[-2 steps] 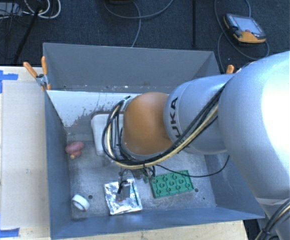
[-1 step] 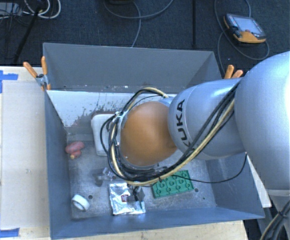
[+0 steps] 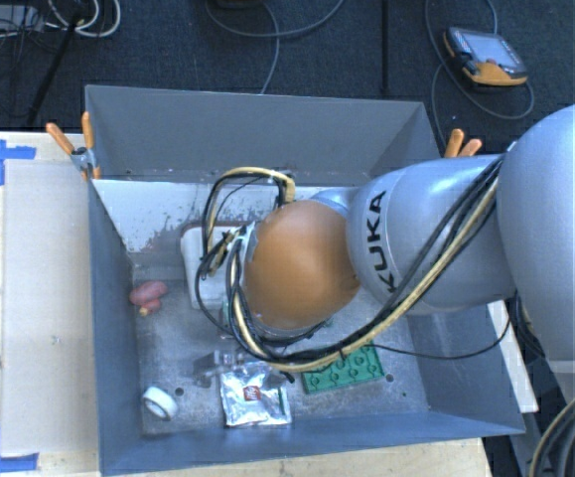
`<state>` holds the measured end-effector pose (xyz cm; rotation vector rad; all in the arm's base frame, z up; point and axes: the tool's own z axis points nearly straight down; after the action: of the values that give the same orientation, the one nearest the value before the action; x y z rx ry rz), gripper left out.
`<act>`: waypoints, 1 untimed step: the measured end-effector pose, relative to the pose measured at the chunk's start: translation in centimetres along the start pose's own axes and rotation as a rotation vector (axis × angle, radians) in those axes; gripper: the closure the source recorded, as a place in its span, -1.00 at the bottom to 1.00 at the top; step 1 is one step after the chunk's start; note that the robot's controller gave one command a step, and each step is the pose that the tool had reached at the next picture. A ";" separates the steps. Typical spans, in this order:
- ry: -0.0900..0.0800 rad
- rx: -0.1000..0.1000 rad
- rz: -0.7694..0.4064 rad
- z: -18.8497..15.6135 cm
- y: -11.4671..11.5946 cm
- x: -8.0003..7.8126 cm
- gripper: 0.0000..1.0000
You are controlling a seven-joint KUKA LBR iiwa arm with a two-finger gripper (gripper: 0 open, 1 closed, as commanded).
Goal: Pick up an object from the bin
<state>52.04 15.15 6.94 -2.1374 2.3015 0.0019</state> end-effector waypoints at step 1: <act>-0.002 0.000 0.084 0.0 -1.1 -1.3 -1.00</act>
Offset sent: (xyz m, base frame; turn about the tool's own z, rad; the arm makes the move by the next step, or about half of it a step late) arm 0.0118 0.0115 0.0006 0.0834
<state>53.24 16.41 6.98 -2.0375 2.3882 0.0037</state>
